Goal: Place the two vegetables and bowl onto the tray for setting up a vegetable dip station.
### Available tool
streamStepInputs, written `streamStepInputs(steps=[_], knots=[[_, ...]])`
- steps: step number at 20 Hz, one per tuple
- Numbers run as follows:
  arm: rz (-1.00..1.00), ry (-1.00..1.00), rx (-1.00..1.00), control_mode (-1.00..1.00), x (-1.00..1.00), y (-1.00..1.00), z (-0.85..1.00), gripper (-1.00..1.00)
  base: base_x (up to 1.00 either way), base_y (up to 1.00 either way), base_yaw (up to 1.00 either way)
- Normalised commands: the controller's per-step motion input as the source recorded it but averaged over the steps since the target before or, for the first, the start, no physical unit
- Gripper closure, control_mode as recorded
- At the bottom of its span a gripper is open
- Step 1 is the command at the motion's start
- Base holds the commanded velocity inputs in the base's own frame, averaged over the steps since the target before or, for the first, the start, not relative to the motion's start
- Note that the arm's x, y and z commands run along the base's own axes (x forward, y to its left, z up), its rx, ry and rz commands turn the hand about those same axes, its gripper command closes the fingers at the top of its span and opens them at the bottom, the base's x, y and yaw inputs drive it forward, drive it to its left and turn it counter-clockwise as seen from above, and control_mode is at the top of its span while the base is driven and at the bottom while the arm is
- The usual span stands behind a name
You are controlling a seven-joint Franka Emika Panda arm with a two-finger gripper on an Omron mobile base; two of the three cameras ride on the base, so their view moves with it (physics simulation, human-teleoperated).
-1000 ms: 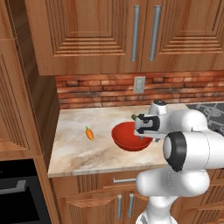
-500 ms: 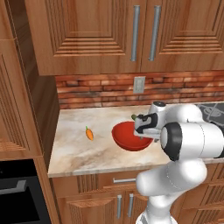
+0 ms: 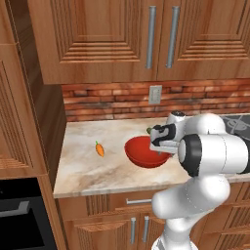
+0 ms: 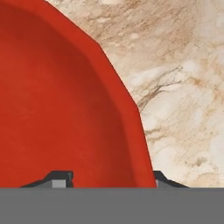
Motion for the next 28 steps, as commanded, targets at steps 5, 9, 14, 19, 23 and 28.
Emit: streamStepInputs(steps=[5,9,14,19,23,28], knots=[[0.0,-0.01,0.05,-1.0,-0.21,0.0,0.06,1.0,0.0,0.0,0.0],[0.0,-0.08,0.02,-1.0,-0.29,0.0,0.17,1.0,0.0,0.0,0.0],[0.0,-0.14,0.04,-1.0,-0.27,0.0,0.22,1.0,0.0,0.0,0.0],[0.0,-0.17,0.04,-1.0,-0.22,0.0,0.25,1.0,0.0,0.0,0.0],[0.0,-0.1,0.07,-1.0,-0.05,0.0,0.23,1.0,0.0,0.0,0.0],[0.0,0.0,0.1,-1.0,0.0,0.0,0.24,1.0,0.0,0.0,0.0]])
